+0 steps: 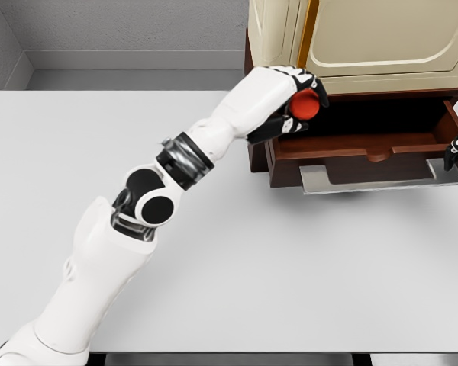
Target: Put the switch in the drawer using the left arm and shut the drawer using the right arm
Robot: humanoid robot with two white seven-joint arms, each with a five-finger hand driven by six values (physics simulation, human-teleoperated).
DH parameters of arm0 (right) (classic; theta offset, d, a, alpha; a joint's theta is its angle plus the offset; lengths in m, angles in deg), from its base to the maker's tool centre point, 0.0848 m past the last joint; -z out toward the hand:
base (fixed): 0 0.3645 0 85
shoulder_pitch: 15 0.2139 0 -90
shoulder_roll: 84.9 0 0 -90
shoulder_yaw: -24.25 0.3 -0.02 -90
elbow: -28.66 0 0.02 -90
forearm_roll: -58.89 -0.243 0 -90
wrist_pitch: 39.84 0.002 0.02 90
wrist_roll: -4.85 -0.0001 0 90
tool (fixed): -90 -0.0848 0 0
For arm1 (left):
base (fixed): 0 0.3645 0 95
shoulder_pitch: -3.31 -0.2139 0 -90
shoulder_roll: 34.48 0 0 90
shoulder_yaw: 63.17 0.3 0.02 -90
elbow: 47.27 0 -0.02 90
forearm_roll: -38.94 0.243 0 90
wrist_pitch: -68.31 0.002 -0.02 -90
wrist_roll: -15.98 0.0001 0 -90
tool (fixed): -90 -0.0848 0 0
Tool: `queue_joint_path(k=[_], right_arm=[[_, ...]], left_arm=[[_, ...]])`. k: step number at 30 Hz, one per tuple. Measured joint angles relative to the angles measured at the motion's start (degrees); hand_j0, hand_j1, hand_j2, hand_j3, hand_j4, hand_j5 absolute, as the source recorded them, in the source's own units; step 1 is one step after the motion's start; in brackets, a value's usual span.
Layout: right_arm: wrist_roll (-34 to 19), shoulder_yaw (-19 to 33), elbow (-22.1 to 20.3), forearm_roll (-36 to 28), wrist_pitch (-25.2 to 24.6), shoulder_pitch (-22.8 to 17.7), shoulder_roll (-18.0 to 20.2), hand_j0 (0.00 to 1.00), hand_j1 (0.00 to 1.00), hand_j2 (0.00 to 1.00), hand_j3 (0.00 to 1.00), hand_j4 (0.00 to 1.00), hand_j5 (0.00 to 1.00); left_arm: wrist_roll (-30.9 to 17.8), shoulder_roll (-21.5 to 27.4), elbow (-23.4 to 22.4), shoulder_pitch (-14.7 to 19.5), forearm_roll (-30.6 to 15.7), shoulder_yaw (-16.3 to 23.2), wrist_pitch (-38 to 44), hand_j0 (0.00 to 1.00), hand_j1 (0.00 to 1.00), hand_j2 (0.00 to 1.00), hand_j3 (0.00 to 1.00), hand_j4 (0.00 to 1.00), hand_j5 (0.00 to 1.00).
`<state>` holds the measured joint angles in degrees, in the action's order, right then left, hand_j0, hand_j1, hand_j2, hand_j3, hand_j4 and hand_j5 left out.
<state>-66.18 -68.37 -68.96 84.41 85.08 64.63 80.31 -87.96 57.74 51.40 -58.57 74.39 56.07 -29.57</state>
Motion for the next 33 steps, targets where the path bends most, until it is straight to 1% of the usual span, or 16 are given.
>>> queue_joint_path(k=[5,10,14,17,26,27,28,29,30,33], right_arm=[[0.00,-0.01,-0.03,-0.04,0.00,0.00,0.00,0.24,0.24,0.24,0.24,0.24,0.24],[-0.03,-0.01,-0.97,-0.01,0.00,0.00,-0.06,0.24,0.24,0.24,0.24,0.24,0.24],[-0.01,-0.02,-1.15,0.00,0.00,0.00,-0.03,0.24,0.24,0.24,0.24,0.24,0.24],[-0.01,-0.03,-1.13,0.04,0.00,0.09,-0.01,0.24,0.24,0.24,0.24,0.24,0.24],[0.00,-0.04,-0.99,0.08,0.00,0.09,0.00,0.24,0.24,0.24,0.24,0.24,0.24],[0.00,-0.04,-0.99,0.08,0.00,0.09,0.00,0.24,0.24,0.24,0.24,0.24,0.24],[0.00,-0.04,-0.99,0.08,0.00,0.09,0.00,0.24,0.24,0.24,0.24,0.24,0.24],[0.00,-0.04,-0.99,0.08,0.00,0.09,0.00,0.24,0.24,0.24,0.24,0.24,0.24],[0.00,-0.04,-0.97,0.08,0.00,0.09,0.00,0.24,0.24,0.24,0.24,0.24,0.24],[0.00,-0.04,-0.92,0.08,0.00,0.09,0.00,0.24,0.24,0.24,0.24,0.24,0.24]], left_arm=[[0.01,-1.33,-2.76,1.32,1.42,0.86,-0.03,0.43,0.43,0.43,0.43,0.43,0.43],[0.01,-2.05,-4.03,2.02,2.73,1.66,-0.07,0.43,0.43,0.43,0.43,0.43,0.43],[0.04,-2.18,-4.79,2.46,3.29,2.26,-0.07,0.44,0.44,0.44,0.44,0.44,0.44],[0.08,-2.21,-5.76,2.55,4.62,2.44,-0.18,0.44,0.44,0.44,0.44,0.44,0.44],[0.09,-2.22,-6.31,2.55,7.42,2.60,-0.22,0.45,0.45,0.45,0.45,0.45,0.45],[0.09,-2.22,-6.31,2.64,7.86,2.61,-0.24,0.47,0.47,0.47,0.47,0.47,0.47],[0.10,-2.22,-6.32,2.73,8.28,2.91,-0.26,0.56,0.56,0.56,0.56,0.56,0.56],[0.10,-2.22,-6.32,2.73,8.90,3.24,-0.26,0.72,0.72,0.72,0.72,0.72,0.72],[0.10,-2.22,-6.32,2.64,9.48,3.49,-0.25,0.81,0.81,0.81,0.81,0.81,0.81],[0.10,-2.22,-6.25,2.64,11.16,3.94,-0.29,0.85,0.85,0.85,0.85,0.85,0.85]])
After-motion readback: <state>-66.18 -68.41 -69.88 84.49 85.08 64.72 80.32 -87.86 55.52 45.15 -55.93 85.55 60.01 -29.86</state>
